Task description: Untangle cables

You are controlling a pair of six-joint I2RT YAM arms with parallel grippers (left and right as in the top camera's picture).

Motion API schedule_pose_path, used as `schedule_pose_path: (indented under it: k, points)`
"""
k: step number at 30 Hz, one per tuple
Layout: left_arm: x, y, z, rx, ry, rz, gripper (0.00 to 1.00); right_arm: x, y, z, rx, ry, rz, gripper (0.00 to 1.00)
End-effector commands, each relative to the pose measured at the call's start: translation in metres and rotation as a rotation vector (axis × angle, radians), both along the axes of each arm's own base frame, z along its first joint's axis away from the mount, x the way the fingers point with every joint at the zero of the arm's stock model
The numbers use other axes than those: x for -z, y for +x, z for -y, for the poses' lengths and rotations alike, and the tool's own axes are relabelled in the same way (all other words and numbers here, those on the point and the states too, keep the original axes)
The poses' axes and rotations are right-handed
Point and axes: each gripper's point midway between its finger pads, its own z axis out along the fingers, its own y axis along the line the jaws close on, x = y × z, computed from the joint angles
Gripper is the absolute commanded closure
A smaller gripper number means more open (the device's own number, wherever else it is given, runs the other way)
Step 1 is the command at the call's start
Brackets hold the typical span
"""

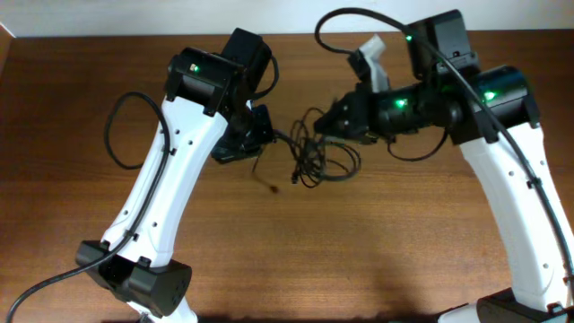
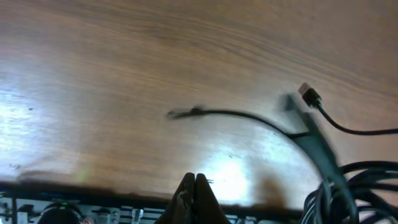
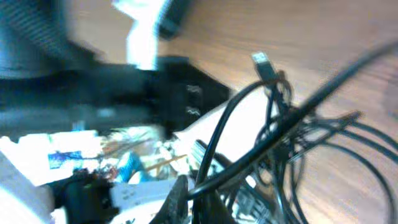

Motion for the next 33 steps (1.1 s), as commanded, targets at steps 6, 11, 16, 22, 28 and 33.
schedule_pose_path:
  k: [6,11,16,22,28,33]
  points:
    - [-0.005,-0.003,0.033,-0.007,-0.187,-0.043,0.27,0.003,-0.010,-0.003,-0.029,-0.088,0.082,0.96]
    - [-0.017,0.004,0.059,0.097,-0.353,-0.013,0.32,0.004,-0.014,-0.010,-0.051,-0.103,0.096,0.96]
    - [-0.036,0.008,0.049,0.177,-0.556,-0.019,0.31,0.007,-0.011,-0.007,-0.036,-0.126,0.107,0.96]
    - [-0.034,0.004,0.066,0.212,-0.528,-0.005,0.35,-0.008,-0.015,-0.020,-0.086,-0.026,0.121,0.96]
    - [-0.029,0.011,0.078,0.185,-0.508,0.005,0.31,-0.012,-0.020,-0.023,-0.109,0.006,0.108,0.96]
    - [0.000,0.011,0.091,0.210,-0.433,-0.053,0.35,-0.017,-0.024,-0.026,-0.132,0.040,0.099,0.96]
